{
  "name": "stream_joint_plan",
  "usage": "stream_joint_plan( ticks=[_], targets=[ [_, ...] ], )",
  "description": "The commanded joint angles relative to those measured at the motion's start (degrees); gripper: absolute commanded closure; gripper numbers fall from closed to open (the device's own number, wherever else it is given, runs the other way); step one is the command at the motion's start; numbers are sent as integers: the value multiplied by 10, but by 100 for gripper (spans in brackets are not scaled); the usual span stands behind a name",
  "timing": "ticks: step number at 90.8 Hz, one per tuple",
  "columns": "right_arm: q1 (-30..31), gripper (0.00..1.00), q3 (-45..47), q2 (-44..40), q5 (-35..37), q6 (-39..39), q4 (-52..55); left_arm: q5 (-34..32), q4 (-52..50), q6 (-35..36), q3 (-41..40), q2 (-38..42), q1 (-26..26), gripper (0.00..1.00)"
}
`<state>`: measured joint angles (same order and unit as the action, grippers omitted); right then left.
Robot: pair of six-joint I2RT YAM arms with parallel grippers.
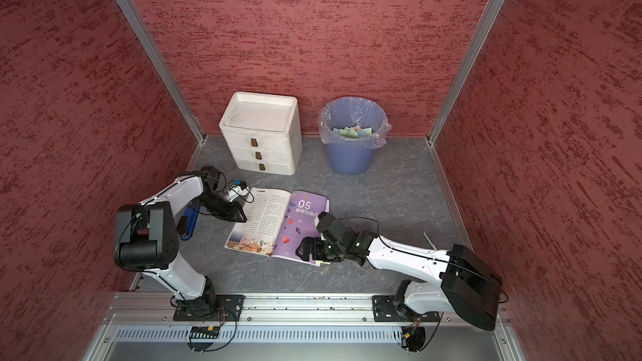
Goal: Peel off the used sticky note
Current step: Turn the page of the book at the center of the board.
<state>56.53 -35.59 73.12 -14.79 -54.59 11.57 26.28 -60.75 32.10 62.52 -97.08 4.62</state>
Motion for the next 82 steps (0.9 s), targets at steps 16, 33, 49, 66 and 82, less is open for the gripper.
stream_joint_plan(
  ticks=[16, 33, 49, 66, 82],
  targets=[
    [-5, 1, 12, 37, 15, -26, -69, -19, 25, -9, -10, -15, -8, 70],
    [-5, 2, -4, 83, -1, -21, -94, -21, 25, -6, -14, -17, -9, 71],
    [-5, 1, -15, 100, -12, -22, -114, -22, 24, -2, -14, -18, -9, 73],
    [-5, 1, -37, 119, -36, -16, -122, -23, 25, -3, -17, -21, -10, 74],
    [-5, 1, -49, 123, -46, -15, -126, -23, 27, 0, -20, -20, -11, 74]
  ],
)
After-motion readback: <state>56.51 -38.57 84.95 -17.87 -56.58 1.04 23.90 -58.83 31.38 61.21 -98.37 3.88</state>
